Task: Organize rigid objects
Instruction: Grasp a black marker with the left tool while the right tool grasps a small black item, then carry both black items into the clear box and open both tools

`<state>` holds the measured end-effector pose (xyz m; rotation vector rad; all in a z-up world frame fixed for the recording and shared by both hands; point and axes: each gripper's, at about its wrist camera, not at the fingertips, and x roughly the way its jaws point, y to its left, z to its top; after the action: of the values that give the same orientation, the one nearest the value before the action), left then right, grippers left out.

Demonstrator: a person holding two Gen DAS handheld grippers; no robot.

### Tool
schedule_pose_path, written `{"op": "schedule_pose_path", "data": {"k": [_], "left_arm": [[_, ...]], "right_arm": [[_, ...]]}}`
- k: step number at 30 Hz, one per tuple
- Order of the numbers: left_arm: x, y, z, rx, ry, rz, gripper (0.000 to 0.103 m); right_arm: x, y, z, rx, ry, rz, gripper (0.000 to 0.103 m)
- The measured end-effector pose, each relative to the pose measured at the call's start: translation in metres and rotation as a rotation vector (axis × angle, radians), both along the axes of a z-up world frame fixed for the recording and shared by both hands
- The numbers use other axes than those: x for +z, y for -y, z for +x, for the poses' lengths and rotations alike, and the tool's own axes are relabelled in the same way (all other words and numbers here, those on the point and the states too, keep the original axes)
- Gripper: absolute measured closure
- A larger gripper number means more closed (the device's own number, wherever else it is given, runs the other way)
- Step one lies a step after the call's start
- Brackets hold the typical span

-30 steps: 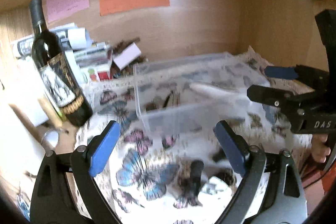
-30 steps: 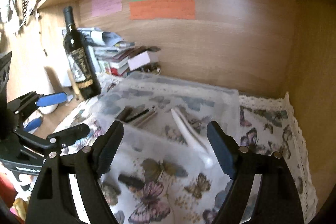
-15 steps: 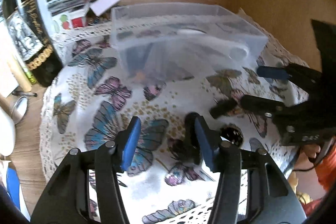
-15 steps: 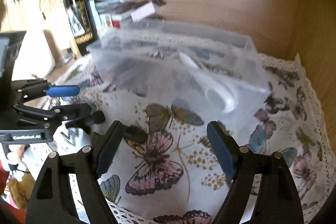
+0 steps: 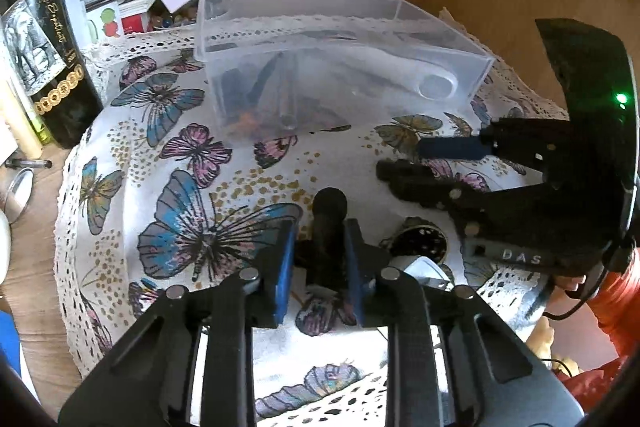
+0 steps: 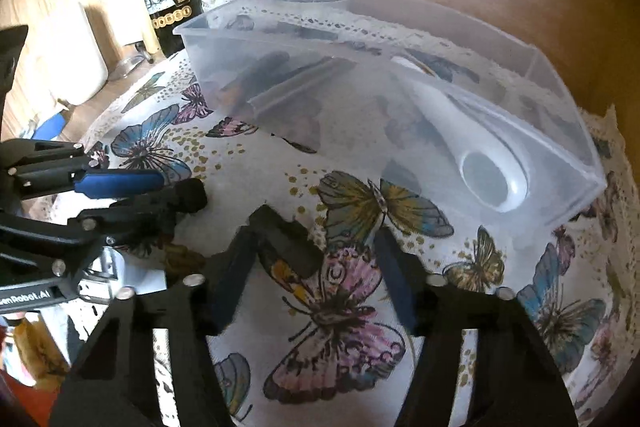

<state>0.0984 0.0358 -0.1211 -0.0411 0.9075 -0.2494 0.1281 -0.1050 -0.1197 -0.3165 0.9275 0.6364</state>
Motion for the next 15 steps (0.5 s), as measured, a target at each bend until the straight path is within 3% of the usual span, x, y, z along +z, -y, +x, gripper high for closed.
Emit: {"op": "schedule_pose_path", "data": {"k": [2,3,8,15], "left_arm": [[0.001,-0.002,-0.001,0.016,0.007,0.007,0.080],[0.003,-0.002,-0.003,0.027,0.017,0.018,0.080],[0.015,-0.005,-0.010,0.062,0.077,0.046,0.080],[0.046,-0.007,-0.012,0.104,0.183,0.061,0.080]], "right_arm": [[0.001,-0.001,-0.002,0.001,0.012,0.001,0.081],[0.001,0.000,-0.002,0.000,0.013,0.004,0.084],[0.005,0.004,0.000,-0.025,0.018,0.044,0.085],[0.032,0.018,-0.008,-0.058,0.098,0.106,0.085]]}}
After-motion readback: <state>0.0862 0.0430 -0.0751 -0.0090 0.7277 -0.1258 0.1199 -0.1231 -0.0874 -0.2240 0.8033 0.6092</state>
